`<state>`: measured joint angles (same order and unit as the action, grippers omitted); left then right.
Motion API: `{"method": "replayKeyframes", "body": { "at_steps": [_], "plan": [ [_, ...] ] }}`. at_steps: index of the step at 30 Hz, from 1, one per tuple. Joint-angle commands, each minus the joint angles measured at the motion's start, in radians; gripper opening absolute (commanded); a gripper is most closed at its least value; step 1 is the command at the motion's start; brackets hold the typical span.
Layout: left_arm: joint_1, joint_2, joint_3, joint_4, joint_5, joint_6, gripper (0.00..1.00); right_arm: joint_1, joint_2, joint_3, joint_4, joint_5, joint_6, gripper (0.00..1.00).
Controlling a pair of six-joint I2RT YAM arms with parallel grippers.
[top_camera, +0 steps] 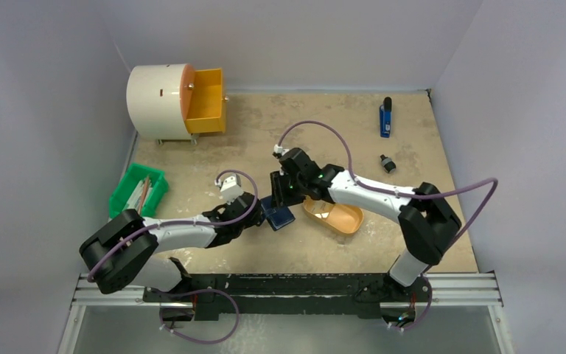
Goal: Put the credit cards into the card holder
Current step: Close the card holder at the center of the board.
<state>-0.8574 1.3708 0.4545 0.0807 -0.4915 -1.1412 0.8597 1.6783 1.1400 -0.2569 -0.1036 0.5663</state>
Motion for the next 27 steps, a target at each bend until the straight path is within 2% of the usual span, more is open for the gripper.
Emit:
{"method": "replayKeyframes", "body": {
  "at_steps": [1,5,9,19,24,27],
  "plan": [
    [0.006,0.029,-0.016,-0.077,-0.021,0.01,0.0,-0.03,-0.044,-0.04,0.03,-0.012,0.013,0.39],
    [0.007,-0.005,-0.014,-0.098,-0.026,0.009,0.0,-0.029,0.012,-0.029,0.041,-0.012,-0.028,0.3],
    [0.007,-0.048,-0.001,-0.145,-0.035,0.015,0.0,-0.018,0.064,-0.019,0.052,-0.037,-0.033,0.26],
    [0.006,-0.169,0.032,-0.225,-0.045,0.024,0.0,0.002,0.156,-0.009,0.041,-0.028,-0.043,0.26],
    [0.006,-0.259,0.011,-0.14,0.04,0.027,0.2,0.003,0.176,-0.02,0.046,-0.018,-0.039,0.27],
    [0.006,-0.263,-0.003,-0.024,0.111,0.033,0.24,0.004,0.185,-0.022,0.053,-0.019,-0.034,0.27]
  ]
}}
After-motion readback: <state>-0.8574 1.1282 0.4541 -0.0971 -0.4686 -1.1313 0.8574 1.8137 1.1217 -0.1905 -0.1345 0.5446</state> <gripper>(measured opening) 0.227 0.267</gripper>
